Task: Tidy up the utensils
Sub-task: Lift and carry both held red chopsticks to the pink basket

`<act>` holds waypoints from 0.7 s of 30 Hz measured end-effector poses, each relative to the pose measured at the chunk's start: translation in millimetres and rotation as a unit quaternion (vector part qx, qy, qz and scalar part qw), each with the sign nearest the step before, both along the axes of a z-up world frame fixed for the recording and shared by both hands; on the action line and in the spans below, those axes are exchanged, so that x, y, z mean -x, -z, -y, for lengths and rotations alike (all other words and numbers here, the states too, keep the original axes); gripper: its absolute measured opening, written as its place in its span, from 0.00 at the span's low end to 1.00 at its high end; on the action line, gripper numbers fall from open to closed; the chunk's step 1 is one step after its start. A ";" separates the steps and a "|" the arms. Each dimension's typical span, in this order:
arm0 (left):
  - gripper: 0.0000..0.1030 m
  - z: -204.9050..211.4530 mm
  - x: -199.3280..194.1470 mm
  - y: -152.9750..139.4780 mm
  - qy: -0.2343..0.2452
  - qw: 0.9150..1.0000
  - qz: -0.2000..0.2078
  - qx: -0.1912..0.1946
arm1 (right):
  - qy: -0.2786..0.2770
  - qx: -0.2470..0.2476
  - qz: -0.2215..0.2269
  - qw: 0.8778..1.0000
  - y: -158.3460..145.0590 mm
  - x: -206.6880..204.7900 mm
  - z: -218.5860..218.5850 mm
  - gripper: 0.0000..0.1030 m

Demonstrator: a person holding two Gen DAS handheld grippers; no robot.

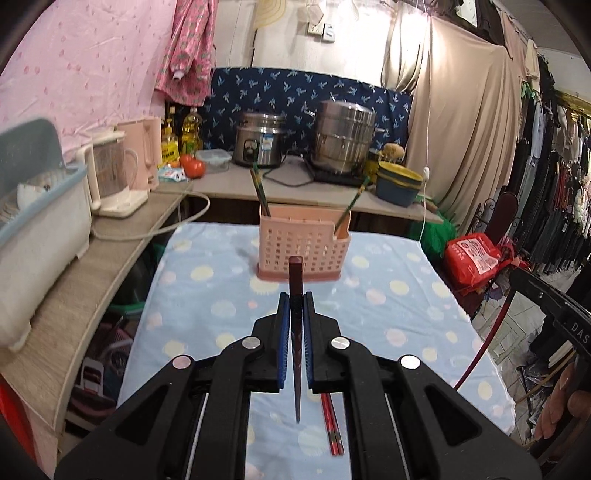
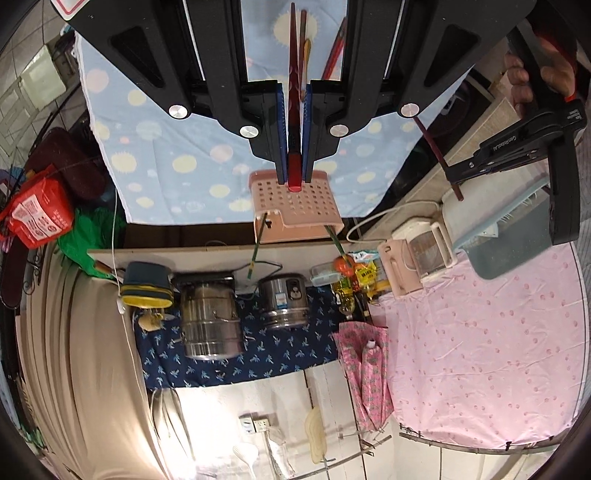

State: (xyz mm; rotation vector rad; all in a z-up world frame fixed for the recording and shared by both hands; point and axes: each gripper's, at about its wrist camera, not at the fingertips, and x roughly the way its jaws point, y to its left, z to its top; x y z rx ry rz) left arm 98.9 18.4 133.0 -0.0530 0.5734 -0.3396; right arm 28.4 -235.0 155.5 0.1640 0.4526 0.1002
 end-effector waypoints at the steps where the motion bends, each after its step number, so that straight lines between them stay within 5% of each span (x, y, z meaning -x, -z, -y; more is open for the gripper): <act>1: 0.07 0.9 -3.9 -5.5 -0.001 1.000 0.006 -0.002 | -0.002 0.001 0.003 1.000 -4.1 -3.4 -0.6 0.07; 21: 0.07 15.0 -117.2 -106.4 -0.021 0.995 0.096 0.032 | -0.017 -0.039 0.073 0.996 -84.2 -148.6 7.3 0.07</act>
